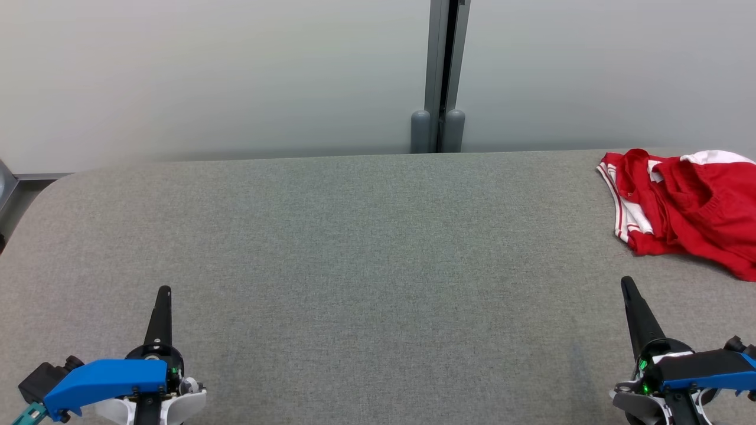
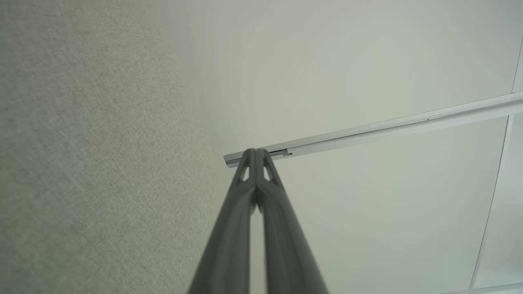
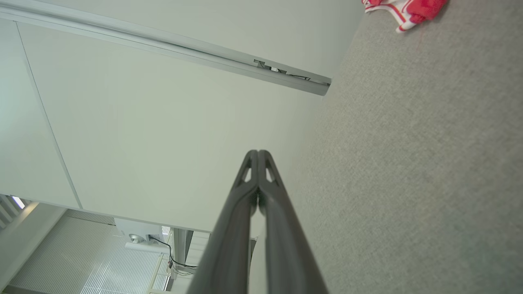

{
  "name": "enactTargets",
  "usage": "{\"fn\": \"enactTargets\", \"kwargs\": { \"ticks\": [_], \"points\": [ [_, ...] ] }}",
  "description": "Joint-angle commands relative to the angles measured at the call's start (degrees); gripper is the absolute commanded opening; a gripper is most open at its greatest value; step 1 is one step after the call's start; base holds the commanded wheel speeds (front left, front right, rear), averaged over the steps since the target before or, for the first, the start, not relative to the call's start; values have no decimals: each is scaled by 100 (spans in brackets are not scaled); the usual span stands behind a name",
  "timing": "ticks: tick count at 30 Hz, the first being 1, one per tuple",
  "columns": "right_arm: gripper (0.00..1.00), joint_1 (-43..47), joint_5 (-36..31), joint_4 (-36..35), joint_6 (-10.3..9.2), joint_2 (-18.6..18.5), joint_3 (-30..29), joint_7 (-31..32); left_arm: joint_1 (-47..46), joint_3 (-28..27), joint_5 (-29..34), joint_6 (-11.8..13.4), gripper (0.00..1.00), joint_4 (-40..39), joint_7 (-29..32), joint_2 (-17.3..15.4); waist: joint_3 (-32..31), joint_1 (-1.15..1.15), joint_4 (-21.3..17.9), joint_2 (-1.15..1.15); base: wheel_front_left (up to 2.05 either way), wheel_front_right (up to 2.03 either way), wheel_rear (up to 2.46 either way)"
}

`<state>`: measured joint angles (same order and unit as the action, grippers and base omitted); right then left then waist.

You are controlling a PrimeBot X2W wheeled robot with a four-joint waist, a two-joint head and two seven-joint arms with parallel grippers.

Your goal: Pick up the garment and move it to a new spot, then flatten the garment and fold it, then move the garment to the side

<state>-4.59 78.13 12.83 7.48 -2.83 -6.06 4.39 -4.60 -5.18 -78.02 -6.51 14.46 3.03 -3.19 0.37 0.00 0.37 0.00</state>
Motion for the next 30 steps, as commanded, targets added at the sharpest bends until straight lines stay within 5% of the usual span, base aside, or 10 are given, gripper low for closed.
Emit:
{"fn": "enactTargets", "kwargs": {
  "ticks": [1, 30],
  "points": [
    [0, -124, 131, -1, 2, -11, -21, 16, -101, -48, -120, -35, 0, -46, 44, 5, -1, 0, -1, 0, 0, 0, 0],
    [0, -191, 1343, 122, 2, -8, -55, 210, -192, -139, -1347, -121, 0, -53, 345, 35, -18, 0, -33, 0, 0, 0, 0]
  ]
}}
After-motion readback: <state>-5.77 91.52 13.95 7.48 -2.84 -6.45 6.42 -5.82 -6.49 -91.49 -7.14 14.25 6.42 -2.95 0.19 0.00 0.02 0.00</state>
